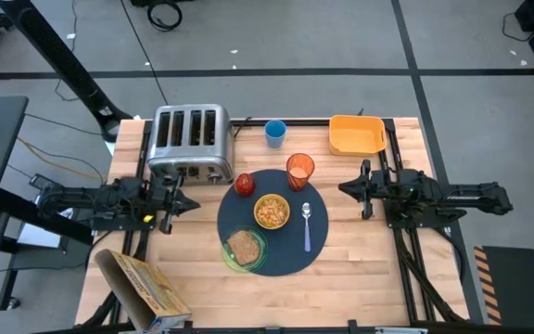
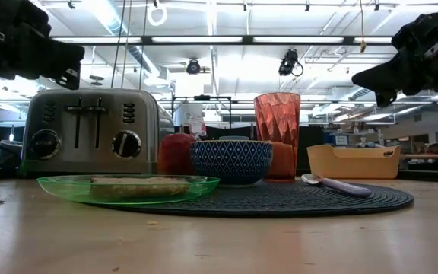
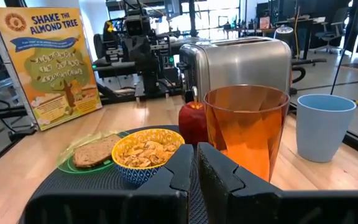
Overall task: Arrange a breakfast setting
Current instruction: Return to Home Position
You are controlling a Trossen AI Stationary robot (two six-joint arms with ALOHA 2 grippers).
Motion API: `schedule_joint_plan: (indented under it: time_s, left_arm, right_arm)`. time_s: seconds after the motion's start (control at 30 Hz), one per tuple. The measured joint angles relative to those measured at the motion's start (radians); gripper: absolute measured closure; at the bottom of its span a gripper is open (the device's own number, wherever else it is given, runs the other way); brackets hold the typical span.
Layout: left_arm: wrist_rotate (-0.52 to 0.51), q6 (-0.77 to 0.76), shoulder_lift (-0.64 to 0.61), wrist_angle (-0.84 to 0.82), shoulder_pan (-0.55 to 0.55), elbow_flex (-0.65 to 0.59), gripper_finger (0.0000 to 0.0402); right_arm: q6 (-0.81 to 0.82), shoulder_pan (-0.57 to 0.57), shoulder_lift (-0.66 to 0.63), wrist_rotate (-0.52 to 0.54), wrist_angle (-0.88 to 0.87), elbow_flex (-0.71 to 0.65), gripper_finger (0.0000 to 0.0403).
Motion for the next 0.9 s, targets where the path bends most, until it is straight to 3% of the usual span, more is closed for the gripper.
schedule_joint_plan:
  time_s: [0.9]
  left_arm:
    - [-0.019, -0.019, 0.008, 0.031, 0.0, -0.001, 0.0386]
  right_arm:
    - [0.002, 0.0, 0.0, 0.0, 0.001, 0.0, 0.0369]
